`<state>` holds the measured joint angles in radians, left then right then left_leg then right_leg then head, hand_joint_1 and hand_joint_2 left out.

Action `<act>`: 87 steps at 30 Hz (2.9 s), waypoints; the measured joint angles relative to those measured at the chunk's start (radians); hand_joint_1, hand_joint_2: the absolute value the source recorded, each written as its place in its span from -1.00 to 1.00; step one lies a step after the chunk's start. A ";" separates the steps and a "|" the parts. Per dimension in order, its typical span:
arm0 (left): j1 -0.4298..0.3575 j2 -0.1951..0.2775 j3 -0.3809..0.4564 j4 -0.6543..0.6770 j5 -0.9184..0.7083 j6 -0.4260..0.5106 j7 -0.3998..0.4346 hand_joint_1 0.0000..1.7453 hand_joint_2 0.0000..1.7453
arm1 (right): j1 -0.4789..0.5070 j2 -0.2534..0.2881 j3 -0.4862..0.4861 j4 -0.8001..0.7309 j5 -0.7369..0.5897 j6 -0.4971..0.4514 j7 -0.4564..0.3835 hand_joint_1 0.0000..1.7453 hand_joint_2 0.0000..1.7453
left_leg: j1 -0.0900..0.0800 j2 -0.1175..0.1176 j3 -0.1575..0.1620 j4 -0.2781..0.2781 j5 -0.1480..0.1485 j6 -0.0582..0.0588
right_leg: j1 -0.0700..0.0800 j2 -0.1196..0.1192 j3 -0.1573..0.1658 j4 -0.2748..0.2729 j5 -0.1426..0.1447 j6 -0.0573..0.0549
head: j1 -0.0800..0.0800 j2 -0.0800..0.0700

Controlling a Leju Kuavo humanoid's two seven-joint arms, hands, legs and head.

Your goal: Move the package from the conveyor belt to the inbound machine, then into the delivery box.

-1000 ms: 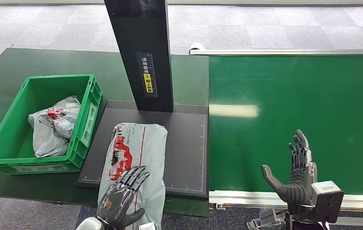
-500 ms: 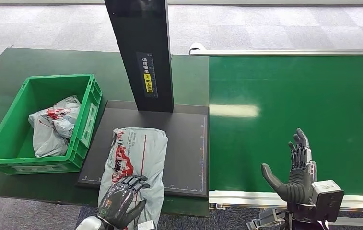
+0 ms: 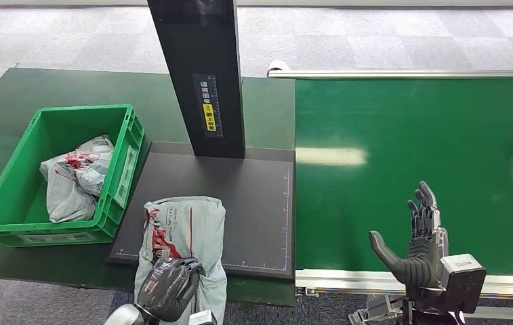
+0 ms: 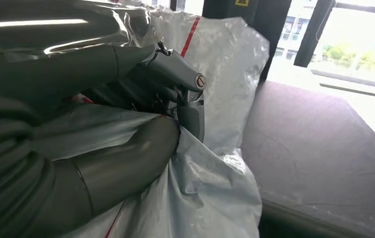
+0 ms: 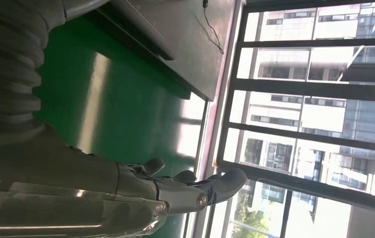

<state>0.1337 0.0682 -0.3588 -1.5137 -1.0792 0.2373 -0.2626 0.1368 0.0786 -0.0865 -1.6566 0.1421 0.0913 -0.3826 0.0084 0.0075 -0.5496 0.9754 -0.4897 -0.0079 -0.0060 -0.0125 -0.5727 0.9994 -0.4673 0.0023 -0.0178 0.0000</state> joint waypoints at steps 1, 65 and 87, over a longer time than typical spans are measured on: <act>0.004 0.000 0.003 -0.011 0.041 -0.008 -0.021 1.00 1.00 | 0.001 0.000 0.000 0.000 0.000 -0.001 0.000 -1.00 1.00 | 0.000 0.000 0.000 0.000 0.000 0.000 | 0.000 0.000 0.000 0.000 0.000 0.000 | 0.000 0.000; -1.094 0.405 0.373 0.908 -0.031 0.198 0.131 -1.00 1.00 | -0.181 0.009 0.121 0.147 -0.056 0.009 0.012 -1.00 1.00 | 0.002 0.004 -0.003 0.000 0.006 -0.004 | 0.003 0.003 -0.005 0.003 0.003 -0.004 | 0.000 0.000; -0.981 0.399 0.434 0.768 0.379 0.009 -0.017 -1.00 1.00 | -0.182 -0.010 0.142 0.178 -0.079 0.002 0.012 -1.00 1.00 | 0.002 0.004 -0.003 0.000 0.006 -0.004 | 0.002 0.004 -0.006 0.003 0.003 -0.004 | 0.000 0.000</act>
<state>-0.8474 0.4673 0.0755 -0.7461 -0.6998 0.2466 -0.2799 -0.0452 0.0689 0.0554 -1.4790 0.0628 0.0933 -0.3708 0.0101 0.0119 -0.5526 0.9755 -0.4840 -0.0116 -0.0035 -0.0089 -0.5785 1.0022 -0.4643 -0.0016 -0.0175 0.0000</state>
